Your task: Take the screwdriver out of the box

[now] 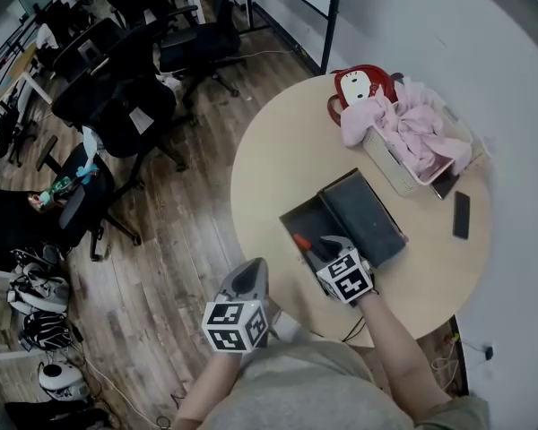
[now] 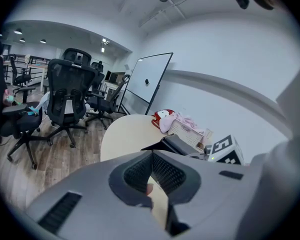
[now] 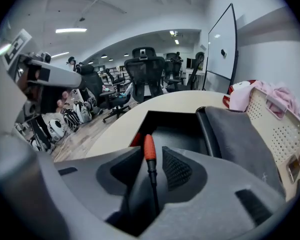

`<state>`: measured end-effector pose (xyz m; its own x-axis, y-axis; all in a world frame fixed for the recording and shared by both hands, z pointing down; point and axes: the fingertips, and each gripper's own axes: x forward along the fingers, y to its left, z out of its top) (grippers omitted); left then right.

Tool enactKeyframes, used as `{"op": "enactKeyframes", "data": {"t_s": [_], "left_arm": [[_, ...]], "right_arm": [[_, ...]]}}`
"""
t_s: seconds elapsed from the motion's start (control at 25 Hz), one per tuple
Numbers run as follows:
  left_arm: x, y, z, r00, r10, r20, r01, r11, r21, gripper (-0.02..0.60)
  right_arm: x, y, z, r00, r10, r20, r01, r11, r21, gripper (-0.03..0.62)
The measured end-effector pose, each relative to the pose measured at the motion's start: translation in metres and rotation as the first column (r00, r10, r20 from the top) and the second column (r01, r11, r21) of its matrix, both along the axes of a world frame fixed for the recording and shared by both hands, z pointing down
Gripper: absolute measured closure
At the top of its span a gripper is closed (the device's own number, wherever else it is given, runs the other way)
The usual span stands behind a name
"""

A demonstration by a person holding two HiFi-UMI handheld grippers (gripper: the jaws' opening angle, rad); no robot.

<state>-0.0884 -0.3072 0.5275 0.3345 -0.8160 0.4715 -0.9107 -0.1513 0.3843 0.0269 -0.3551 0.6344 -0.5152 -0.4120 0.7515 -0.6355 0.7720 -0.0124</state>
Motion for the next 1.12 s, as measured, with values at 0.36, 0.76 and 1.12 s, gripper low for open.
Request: {"op": "enactKeyframes", "data": {"t_s": [0.36, 0.76, 1.12], "left_arm": [[-0.007, -0.008, 0.004, 1.0, -0.019, 0.015, 0.019, 1.0, -0.02, 0.578], [-0.013, -0.019, 0.008, 0.999, -0.038, 0.015, 0.038, 0.999, -0.028, 0.578], [-0.012, -0.018, 0.009, 1.0, -0.028, 0.007, 0.028, 0.999, -0.032, 0.578]], "right_arm": [[-0.009, 0.007, 0.033, 0.996, -0.067, -0.064, 0.058, 0.99, -0.131, 0.485], [-0.001, 0.006, 0.049, 0.983, -0.087, -0.164, 0.052, 0.977, -0.209, 0.508], [-0.001, 0.005, 0.046, 0.979, -0.094, -0.181, 0.058, 0.979, -0.197, 0.543]]}}
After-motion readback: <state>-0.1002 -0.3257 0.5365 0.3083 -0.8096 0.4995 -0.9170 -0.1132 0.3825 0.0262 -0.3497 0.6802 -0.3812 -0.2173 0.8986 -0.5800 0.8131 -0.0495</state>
